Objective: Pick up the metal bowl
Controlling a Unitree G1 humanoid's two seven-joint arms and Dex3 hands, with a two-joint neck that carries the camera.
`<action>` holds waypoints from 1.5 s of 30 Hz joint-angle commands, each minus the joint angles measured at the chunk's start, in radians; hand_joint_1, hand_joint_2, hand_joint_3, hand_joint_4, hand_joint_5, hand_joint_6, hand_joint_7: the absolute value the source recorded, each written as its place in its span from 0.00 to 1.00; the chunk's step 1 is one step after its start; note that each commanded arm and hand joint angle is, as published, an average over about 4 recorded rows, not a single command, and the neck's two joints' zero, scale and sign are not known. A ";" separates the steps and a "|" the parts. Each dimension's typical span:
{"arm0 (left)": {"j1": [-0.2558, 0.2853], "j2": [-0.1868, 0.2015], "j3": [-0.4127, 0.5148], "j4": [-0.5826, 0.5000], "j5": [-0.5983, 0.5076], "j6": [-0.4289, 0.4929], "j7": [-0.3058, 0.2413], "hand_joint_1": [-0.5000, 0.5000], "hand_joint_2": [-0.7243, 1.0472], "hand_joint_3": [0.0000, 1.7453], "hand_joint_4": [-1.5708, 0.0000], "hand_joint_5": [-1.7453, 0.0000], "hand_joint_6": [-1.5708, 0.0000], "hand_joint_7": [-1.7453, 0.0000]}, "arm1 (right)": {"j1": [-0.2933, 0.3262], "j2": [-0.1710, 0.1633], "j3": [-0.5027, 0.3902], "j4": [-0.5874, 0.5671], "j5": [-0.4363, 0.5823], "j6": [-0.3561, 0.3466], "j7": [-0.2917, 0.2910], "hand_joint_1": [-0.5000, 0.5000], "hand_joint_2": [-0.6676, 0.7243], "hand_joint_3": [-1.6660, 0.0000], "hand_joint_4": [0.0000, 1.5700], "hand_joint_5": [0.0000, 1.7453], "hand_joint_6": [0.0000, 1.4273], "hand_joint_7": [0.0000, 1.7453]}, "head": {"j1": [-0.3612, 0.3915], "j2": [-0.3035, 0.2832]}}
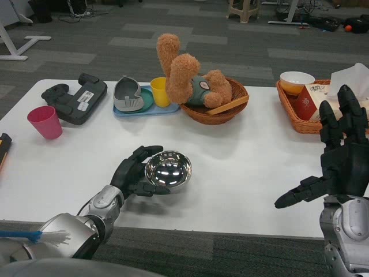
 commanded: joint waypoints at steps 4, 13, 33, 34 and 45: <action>0.025 0.008 0.020 -0.093 0.010 -0.006 -0.002 0.00 0.90 0.05 0.65 0.04 0.51 0.06 | 0.011 -0.003 -0.001 -0.007 0.004 -0.016 -0.001 0.33 1.00 1.00 0.00 0.11 0.00 0.12 | -0.003 0.002; 0.044 0.030 0.069 -0.305 0.054 0.003 -0.001 0.00 0.90 0.05 0.71 0.00 0.66 0.04 | 0.010 -0.003 -0.001 -0.006 0.004 -0.015 -0.001 0.33 1.00 1.00 0.00 0.11 0.00 0.12 | -0.016 0.010; 0.115 0.015 0.294 -0.777 0.288 0.380 0.000 0.00 0.95 0.05 0.74 0.00 0.70 0.04 | 0.012 -0.005 0.010 -0.012 0.005 -0.015 -0.001 0.33 1.00 1.00 0.00 0.11 0.00 0.12 | -0.095 0.175; 0.117 0.015 0.295 -0.788 0.289 0.393 0.000 0.00 0.95 0.05 0.74 0.00 0.70 0.04 | 0.012 -0.006 0.012 -0.012 0.005 -0.015 -0.001 0.33 1.00 1.00 0.00 0.11 0.00 0.12 | -0.099 0.191; 0.114 0.022 0.322 -0.854 0.329 0.476 -0.002 0.00 0.95 0.05 0.71 0.00 0.68 0.04 | -0.001 -0.008 0.031 -0.001 0.009 -0.015 -0.001 0.33 1.00 1.00 0.00 0.11 0.00 0.12 | -0.245 0.394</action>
